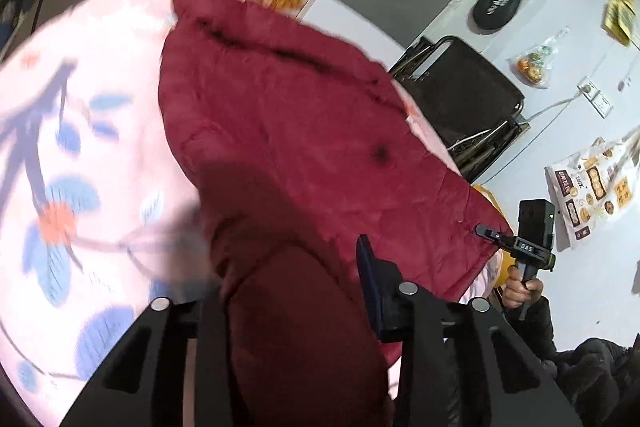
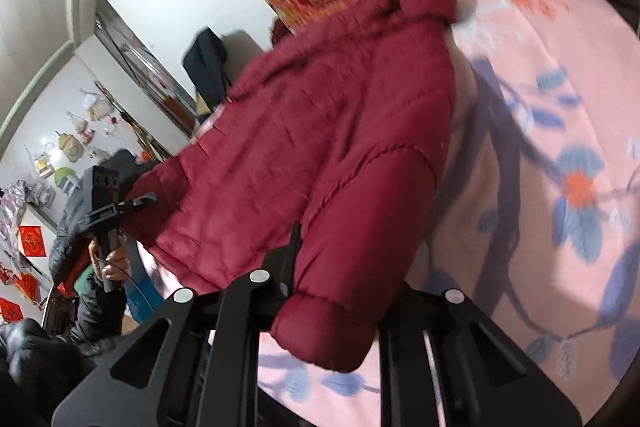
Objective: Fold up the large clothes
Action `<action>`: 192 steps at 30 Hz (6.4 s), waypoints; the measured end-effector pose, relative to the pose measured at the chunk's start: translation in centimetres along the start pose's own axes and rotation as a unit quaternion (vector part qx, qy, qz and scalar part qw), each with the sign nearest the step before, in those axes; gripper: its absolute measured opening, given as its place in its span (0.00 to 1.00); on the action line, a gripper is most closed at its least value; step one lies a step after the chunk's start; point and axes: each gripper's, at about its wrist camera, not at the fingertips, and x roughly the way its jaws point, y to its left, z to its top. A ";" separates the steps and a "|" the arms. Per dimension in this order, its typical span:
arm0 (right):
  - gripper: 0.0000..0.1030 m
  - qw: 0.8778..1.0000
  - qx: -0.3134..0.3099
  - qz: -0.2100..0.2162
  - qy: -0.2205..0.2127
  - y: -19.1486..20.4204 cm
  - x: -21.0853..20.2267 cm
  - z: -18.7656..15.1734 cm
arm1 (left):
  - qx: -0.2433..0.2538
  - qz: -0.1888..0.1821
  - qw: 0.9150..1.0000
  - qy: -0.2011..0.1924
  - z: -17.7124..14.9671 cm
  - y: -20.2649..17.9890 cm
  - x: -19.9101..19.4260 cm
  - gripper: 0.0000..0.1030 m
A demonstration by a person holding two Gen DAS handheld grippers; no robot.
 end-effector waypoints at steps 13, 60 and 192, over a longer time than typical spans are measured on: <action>0.14 0.997 -0.040 0.022 -0.067 3.9 -1.9 8.0 | 0.089 0.000 0.993 -0.073 8.9 -6.6 -1.8 0.33; 0.61 0.974 0.187 0.070 -0.104 -15.7 19.8 28.2 | -0.047 0.145 0.982 -0.108 26.9 10.4 18.2 0.37; 0.95 0.883 0.112 -0.272 -0.365 -6.1 13.9 29.3 | -0.075 0.296 0.927 -0.218 28.3 4.2 14.5 0.97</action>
